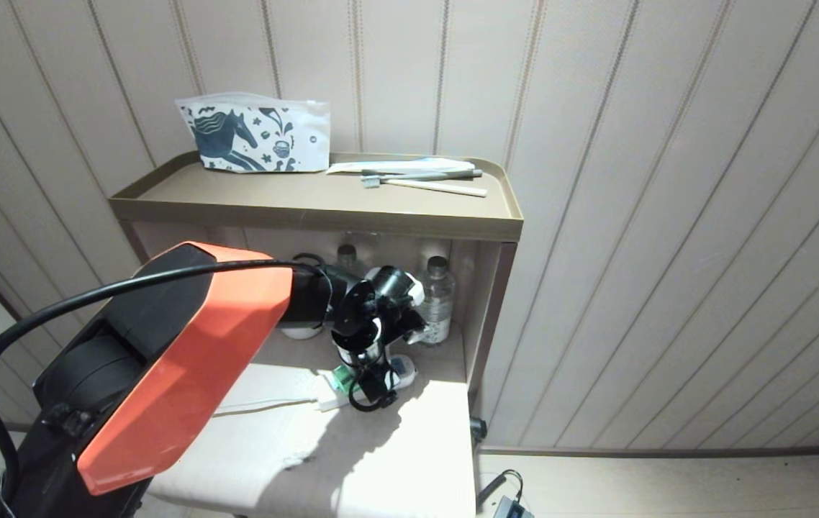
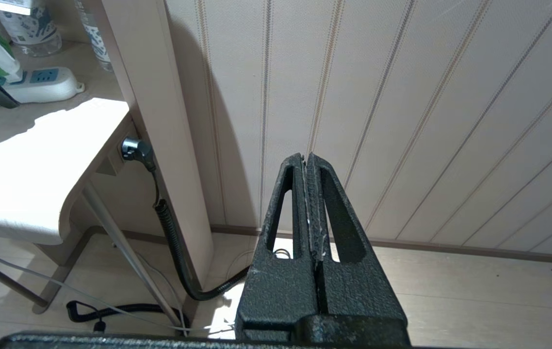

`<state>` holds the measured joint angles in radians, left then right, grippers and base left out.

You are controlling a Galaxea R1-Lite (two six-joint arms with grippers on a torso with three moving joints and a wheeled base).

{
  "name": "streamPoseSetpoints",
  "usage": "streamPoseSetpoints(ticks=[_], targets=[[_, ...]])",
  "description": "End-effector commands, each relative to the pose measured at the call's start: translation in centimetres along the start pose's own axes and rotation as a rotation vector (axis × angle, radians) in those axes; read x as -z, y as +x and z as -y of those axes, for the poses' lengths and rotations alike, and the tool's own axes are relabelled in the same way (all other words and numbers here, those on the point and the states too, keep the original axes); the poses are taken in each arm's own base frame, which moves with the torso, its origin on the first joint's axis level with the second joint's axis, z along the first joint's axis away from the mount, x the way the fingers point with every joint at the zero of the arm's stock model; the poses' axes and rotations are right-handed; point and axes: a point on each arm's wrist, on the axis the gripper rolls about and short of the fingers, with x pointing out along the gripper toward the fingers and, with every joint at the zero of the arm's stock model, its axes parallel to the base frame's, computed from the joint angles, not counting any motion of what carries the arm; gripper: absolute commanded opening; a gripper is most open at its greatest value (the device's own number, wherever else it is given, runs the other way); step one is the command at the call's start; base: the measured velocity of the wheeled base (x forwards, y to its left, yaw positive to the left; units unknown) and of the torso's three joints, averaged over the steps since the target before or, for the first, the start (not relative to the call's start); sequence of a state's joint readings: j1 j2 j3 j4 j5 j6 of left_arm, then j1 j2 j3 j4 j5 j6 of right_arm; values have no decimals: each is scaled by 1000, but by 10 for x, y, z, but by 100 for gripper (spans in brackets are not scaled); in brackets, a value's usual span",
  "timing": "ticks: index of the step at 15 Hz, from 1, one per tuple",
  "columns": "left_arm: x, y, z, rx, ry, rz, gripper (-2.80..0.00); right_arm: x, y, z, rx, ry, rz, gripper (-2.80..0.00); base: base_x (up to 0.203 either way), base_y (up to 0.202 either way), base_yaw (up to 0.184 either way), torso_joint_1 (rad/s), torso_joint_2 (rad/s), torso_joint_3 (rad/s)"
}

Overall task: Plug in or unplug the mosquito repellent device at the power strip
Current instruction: Insert the plug into the socket

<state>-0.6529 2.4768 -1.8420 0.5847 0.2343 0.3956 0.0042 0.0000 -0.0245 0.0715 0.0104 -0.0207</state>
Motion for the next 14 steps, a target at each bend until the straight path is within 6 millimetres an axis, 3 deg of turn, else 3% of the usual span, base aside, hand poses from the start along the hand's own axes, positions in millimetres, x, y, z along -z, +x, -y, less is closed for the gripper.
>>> streamPoseSetpoints(ticks=[1, 14], targets=[[1, -3, -5, -4, -14, 3, 0, 0, 0, 0, -1, -1, -1, -280, 0, 0, 0, 0, 0, 0], [2, 1, -11, -26, -27, 1, 0, 0, 0, 0, -1, -1, -1, -280, 0, 0, 0, 0, 0, 0]])
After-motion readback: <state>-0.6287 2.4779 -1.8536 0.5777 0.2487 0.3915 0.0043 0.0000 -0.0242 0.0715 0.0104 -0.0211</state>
